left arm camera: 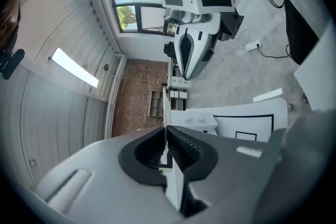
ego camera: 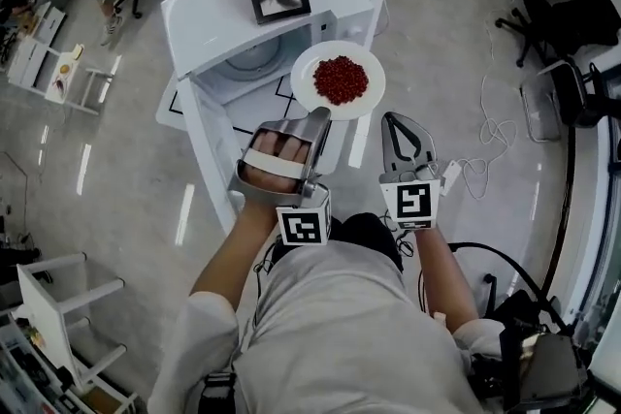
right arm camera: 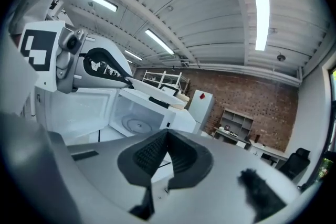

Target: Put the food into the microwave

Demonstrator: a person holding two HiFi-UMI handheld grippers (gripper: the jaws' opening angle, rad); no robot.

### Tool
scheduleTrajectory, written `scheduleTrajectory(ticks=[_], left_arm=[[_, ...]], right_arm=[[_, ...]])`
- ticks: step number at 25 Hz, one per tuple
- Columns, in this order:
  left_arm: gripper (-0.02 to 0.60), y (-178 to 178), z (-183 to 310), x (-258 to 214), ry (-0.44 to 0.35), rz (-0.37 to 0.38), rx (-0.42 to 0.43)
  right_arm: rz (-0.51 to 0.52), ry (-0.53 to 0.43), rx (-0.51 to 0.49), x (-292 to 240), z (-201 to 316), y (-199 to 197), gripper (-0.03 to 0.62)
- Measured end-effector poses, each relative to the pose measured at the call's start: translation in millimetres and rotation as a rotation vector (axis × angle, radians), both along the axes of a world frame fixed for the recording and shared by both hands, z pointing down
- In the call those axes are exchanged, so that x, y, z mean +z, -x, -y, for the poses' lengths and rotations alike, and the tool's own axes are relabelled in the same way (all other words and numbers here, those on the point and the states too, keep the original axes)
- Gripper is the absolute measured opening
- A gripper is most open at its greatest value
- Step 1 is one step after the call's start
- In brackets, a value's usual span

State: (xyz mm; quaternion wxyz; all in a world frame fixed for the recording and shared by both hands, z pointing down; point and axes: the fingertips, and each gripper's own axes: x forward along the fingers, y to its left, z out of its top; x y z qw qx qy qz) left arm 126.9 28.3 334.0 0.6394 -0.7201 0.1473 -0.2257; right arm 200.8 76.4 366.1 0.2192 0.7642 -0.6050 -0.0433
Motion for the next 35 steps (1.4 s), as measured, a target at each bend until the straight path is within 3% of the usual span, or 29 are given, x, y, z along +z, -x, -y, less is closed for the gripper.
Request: scheduleTrajectory(ticks=[11,16,19,24,32,35], left_arm=[[0.025,28,40,13,-0.003,0.037,-0.244],[0.025,26,60,24,-0.001,0.046,-0.375],[0.025,25,71,33,0.006,0.057,-0.462],[0.026,20,80,40,0.003,0.079,-0.546],[0.027,10,82,57,-0.003,0.139,-0.571],[0.025,12,86,64,0.005,0.148,-0.596]], right_arm=[[-0.100,0.055,-0.298,18,67,23,0.011],[-0.188,0.147,-0.449,30,91,21,0.011],[-0.379,0.166,-0.526,33,104,13,0.016],[-0.723,0.082,-0.636,26,124,15,0.092],[-0.989,-0.043,-0.748,33,146,36,0.107],[-1.048,-0.036,-0.784,44,147,43,0.044]])
